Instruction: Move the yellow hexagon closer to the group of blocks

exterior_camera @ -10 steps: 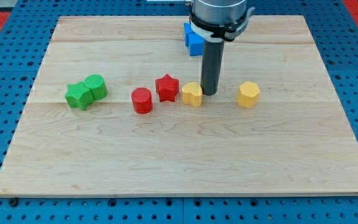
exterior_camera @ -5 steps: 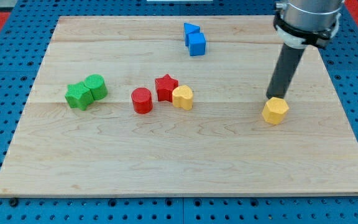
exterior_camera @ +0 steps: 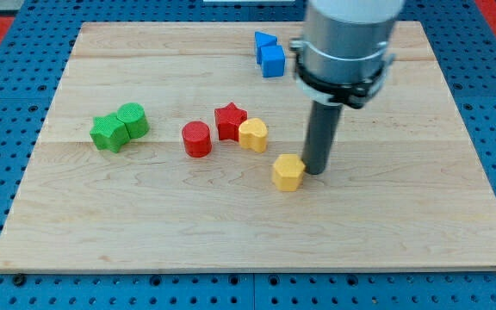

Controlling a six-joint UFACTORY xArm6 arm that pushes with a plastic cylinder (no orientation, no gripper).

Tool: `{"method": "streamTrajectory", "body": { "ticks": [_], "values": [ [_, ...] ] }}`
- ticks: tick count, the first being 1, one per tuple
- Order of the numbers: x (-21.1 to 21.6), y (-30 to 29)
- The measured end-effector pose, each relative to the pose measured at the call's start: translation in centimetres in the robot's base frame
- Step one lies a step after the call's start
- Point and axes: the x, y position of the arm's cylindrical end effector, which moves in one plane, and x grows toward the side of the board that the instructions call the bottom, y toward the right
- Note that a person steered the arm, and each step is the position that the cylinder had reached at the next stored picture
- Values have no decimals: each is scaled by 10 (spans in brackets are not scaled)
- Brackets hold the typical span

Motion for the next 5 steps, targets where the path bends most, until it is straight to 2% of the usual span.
{"method": "streamTrajectory", "body": {
  "ticks": [1,2,3,4,5],
  "values": [
    [47,19],
    [63,19],
    [18,-22],
    [-6,-61],
    [10,-64]
  ]
}}
